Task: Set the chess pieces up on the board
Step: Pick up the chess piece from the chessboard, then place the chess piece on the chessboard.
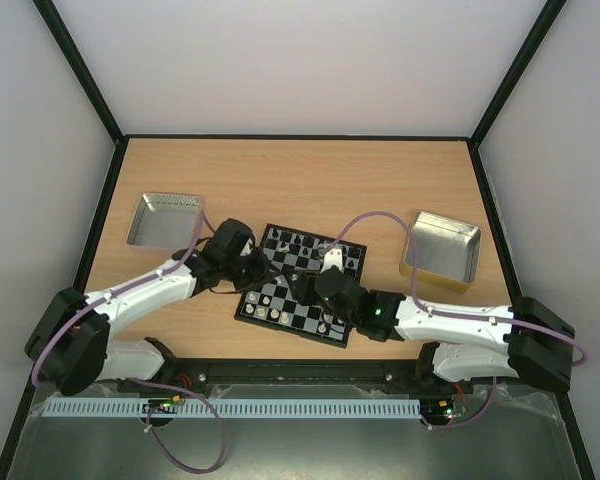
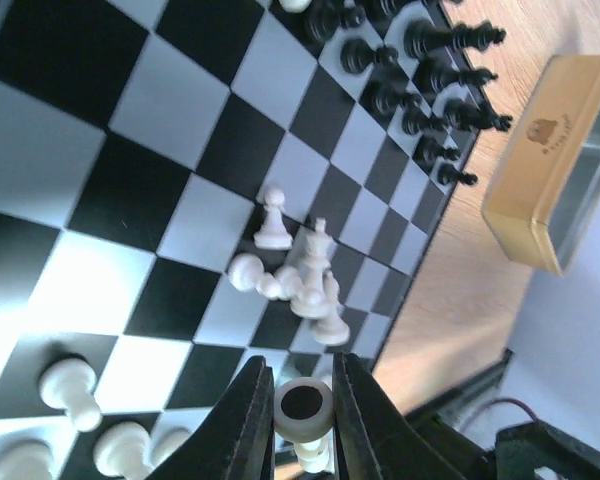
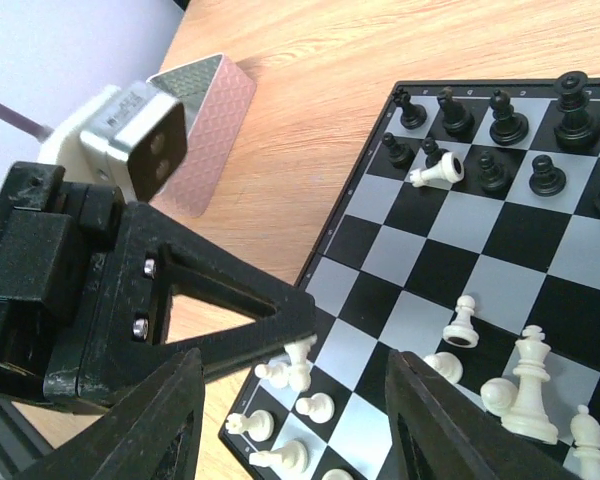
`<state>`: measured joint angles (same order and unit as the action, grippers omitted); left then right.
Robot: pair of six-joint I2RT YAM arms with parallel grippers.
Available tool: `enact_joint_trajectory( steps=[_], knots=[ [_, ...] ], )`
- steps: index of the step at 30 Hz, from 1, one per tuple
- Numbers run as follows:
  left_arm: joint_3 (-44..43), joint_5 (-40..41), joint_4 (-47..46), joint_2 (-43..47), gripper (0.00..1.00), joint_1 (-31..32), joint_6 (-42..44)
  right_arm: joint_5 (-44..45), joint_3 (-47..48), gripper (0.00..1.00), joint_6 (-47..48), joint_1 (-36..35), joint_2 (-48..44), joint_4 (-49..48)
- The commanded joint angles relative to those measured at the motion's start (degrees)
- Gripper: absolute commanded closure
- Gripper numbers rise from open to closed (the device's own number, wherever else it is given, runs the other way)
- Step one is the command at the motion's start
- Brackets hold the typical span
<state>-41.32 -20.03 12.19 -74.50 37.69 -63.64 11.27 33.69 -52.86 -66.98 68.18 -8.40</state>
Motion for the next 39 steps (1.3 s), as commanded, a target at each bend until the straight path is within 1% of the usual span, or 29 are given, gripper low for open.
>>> enact_joint_trajectory(
  steps=[1, 8, 14, 19, 32, 39],
  knots=[
    [3.01, -9.67, -8.3, 2.63, 0.85, -0.5, -10.68, -0.36, -2.13, 0.51, 0.22, 0.18, -2.25, -5.48],
    [7.61, -13.25, -16.83, 5.61, 0.84, -1.08, -21.01, -3.96, -6.52, 0.5, -0.21, 0.17, -5.4, -9.9],
    [9.98, -14.39, -21.19, 6.7, 0.84, -1.31, -26.8, -6.23, -7.35, 0.57, 0.21, 0.18, -6.51, -11.63],
    [10.32, -14.68, -22.21, 6.95, 0.84, -1.31, -28.09, -5.93, -6.4, 0.6, 0.14, 0.18, -4.97, -10.91],
    [11.75, -14.33, -23.44, 7.52, 0.84, -1.36, -29.35, -4.48, -3.67, 0.77, -0.49, 0.16, -1.28, -8.8],
    [11.97, -14.38, -23.57, 7.85, 0.84, -1.36, -29.61, -4.01, -2.35, 0.83, -0.4, 0.18, 0.24, -8.34]
  ],
)
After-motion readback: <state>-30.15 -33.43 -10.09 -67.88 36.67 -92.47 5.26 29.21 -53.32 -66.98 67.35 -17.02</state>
